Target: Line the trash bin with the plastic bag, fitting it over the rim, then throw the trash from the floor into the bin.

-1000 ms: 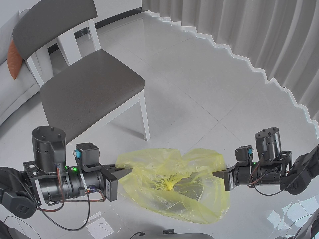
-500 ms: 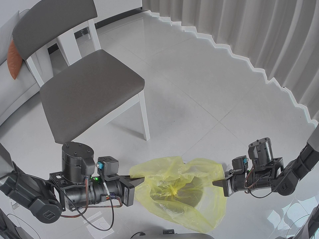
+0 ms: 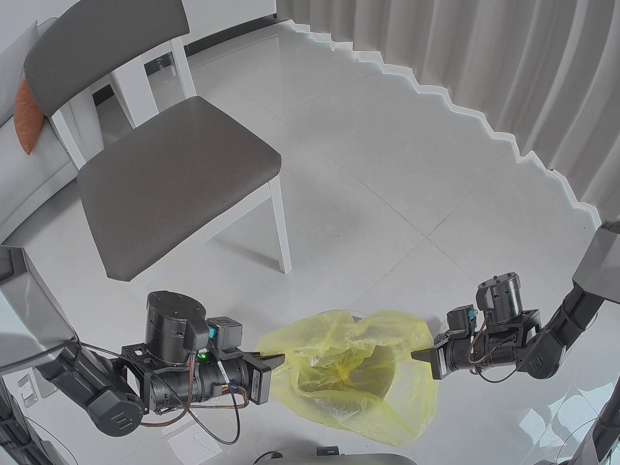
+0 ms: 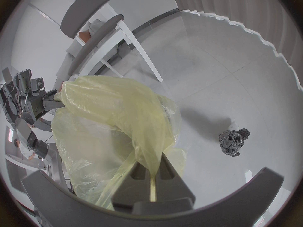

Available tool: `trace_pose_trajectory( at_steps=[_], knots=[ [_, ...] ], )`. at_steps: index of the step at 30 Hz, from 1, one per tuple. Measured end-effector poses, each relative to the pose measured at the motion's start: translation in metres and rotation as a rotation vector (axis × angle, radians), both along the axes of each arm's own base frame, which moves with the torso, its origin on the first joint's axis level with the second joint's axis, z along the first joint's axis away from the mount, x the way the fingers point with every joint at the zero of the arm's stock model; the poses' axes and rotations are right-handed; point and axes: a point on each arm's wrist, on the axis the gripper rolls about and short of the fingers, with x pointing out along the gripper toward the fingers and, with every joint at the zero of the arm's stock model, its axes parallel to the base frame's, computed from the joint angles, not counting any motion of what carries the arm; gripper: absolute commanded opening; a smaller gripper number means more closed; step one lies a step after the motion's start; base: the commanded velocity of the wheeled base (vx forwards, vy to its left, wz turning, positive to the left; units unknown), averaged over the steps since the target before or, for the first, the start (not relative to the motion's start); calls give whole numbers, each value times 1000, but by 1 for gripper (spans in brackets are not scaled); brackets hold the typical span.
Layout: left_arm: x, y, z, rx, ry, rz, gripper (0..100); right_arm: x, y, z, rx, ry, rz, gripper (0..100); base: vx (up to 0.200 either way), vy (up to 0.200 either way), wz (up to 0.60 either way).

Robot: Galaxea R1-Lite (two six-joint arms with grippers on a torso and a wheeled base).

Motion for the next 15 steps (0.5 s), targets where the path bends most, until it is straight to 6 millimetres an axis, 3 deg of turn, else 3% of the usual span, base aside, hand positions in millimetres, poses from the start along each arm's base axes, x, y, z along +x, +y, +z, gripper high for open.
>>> trace_pose_trajectory(
  at_steps=[6,15],
  knots=[
    [-14,9,-14,35,65,3,0,-6,-4,-12,-33,35,15,0,0,0,0],
    [-35,21,-19,55,115,1,0,-22,-8,-14,-52,65,30,0,0,0,0]
  ],
)
